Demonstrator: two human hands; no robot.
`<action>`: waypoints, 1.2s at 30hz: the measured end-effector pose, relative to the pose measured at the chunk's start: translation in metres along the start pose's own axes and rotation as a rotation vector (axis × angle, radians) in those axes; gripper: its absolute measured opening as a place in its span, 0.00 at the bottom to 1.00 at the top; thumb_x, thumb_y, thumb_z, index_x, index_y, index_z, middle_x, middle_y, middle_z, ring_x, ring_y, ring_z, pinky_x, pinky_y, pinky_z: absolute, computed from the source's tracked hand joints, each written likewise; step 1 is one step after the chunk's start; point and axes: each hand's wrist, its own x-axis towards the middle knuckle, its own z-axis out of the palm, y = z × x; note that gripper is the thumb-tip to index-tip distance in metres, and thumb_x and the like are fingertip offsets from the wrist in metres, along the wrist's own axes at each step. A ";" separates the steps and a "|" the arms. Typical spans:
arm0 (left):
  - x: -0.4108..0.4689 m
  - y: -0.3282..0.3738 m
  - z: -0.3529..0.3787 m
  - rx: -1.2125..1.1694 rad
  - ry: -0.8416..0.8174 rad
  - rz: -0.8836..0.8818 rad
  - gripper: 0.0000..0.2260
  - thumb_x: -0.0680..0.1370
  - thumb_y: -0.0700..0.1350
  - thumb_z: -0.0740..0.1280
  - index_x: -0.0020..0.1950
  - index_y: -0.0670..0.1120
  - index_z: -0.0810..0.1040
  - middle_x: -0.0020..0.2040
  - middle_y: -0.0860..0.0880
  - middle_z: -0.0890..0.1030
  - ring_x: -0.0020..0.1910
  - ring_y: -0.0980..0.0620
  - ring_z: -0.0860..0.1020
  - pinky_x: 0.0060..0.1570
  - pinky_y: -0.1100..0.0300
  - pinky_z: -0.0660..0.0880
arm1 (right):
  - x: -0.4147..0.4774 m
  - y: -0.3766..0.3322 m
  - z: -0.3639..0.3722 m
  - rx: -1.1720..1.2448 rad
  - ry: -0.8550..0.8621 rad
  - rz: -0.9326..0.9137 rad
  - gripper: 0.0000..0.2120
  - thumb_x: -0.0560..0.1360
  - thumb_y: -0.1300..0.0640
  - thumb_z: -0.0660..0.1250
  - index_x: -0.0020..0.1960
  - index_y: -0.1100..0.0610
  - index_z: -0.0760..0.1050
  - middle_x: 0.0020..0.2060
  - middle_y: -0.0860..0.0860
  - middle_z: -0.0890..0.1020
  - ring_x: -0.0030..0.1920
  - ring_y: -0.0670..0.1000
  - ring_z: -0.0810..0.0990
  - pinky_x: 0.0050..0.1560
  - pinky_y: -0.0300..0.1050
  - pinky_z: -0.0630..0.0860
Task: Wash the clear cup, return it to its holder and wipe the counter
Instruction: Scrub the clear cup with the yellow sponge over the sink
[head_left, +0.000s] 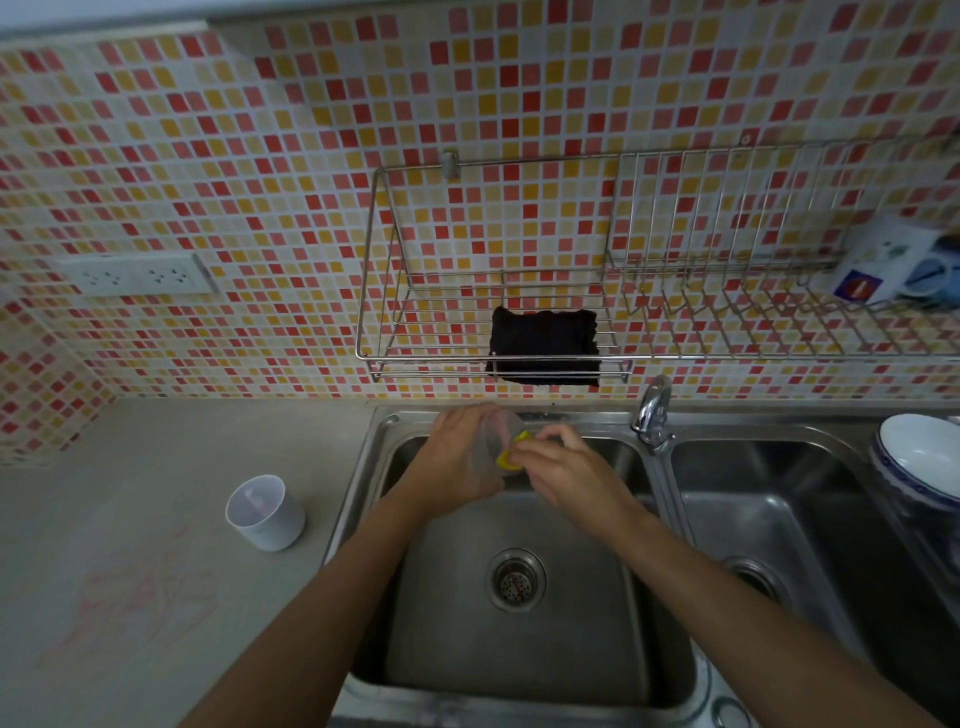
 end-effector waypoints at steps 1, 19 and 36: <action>-0.001 0.000 0.002 0.011 0.016 -0.007 0.40 0.64 0.50 0.79 0.71 0.46 0.64 0.66 0.51 0.70 0.65 0.56 0.65 0.62 0.64 0.60 | 0.001 -0.002 -0.003 0.017 0.008 -0.005 0.20 0.69 0.64 0.73 0.59 0.52 0.78 0.56 0.45 0.81 0.55 0.54 0.73 0.47 0.49 0.80; 0.003 -0.006 0.000 0.245 0.153 0.119 0.33 0.62 0.50 0.79 0.64 0.46 0.72 0.58 0.50 0.75 0.55 0.53 0.70 0.55 0.61 0.68 | 0.016 -0.030 -0.011 -0.190 0.069 0.026 0.17 0.59 0.62 0.78 0.46 0.52 0.83 0.43 0.47 0.81 0.46 0.53 0.74 0.39 0.44 0.74; -0.006 -0.015 0.002 0.225 0.063 0.066 0.32 0.64 0.50 0.77 0.66 0.46 0.72 0.61 0.48 0.75 0.57 0.49 0.72 0.54 0.63 0.65 | 0.010 -0.014 0.003 0.241 -0.227 0.211 0.16 0.76 0.61 0.64 0.61 0.47 0.78 0.48 0.50 0.77 0.53 0.51 0.73 0.57 0.46 0.70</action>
